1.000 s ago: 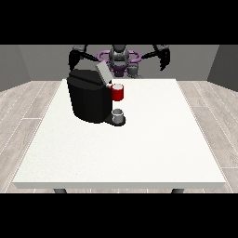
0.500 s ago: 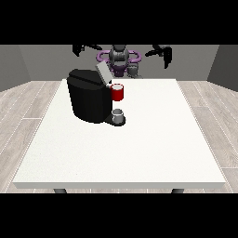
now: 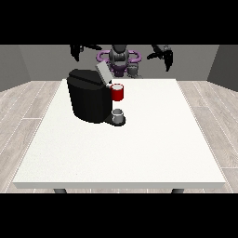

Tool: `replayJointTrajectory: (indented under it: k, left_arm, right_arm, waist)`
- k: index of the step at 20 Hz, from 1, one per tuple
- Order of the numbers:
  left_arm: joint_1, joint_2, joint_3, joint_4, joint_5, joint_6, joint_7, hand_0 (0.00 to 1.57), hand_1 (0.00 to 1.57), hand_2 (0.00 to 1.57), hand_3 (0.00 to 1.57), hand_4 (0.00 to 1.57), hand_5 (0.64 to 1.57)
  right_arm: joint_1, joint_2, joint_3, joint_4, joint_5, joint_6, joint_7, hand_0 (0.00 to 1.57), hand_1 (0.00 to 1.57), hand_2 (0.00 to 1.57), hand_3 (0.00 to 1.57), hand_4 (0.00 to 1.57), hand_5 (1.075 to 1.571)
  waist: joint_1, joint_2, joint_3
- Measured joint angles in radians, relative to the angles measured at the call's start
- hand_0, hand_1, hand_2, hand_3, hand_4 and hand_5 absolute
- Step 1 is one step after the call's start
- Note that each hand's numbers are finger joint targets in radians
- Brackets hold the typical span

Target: Insert the coffee pod into the coffee machine and close the lid

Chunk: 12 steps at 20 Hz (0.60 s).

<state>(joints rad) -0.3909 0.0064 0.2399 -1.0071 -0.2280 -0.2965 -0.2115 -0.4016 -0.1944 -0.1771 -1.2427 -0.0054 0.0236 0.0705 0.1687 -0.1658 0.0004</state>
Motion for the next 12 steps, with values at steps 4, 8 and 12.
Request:
replayJointTrajectory:
  k: [4, 8, 12]
  left_arm:
    - [0.025, -0.003, -0.048, -0.073, 0.024, 0.021, 0.020, 0.00, 0.00, 0.00, 0.00, 0.30, 1.571]
    - [0.064, 0.007, -0.076, -0.174, 0.063, 0.013, 0.058, 0.00, 0.00, 0.00, 0.00, 0.37, 1.571]
    - [0.096, 0.010, -0.089, -0.254, 0.080, 0.030, 0.089, 0.00, 0.00, 0.00, 0.00, 0.38, 1.571]
  right_arm:
    - [-0.069, 0.018, -0.018, 0.041, -0.030, -0.022, 0.044, 0.00, 0.00, 0.00, 0.00, 0.18, 1.571]
    - [-0.096, 0.021, -0.029, 0.091, -0.046, -0.026, 0.046, 0.00, 0.00, 0.00, 0.00, 0.06, 1.571]
    - [-0.126, 0.024, -0.006, 0.116, -0.041, -0.016, 0.049, 0.00, 0.00, 0.00, 0.00, 0.00, 1.571]
  waist:
    - [0.013, 0.038, -0.0005]
    - [0.023, 0.068, -0.0002]
    - [0.005, 0.099, 0.0001]
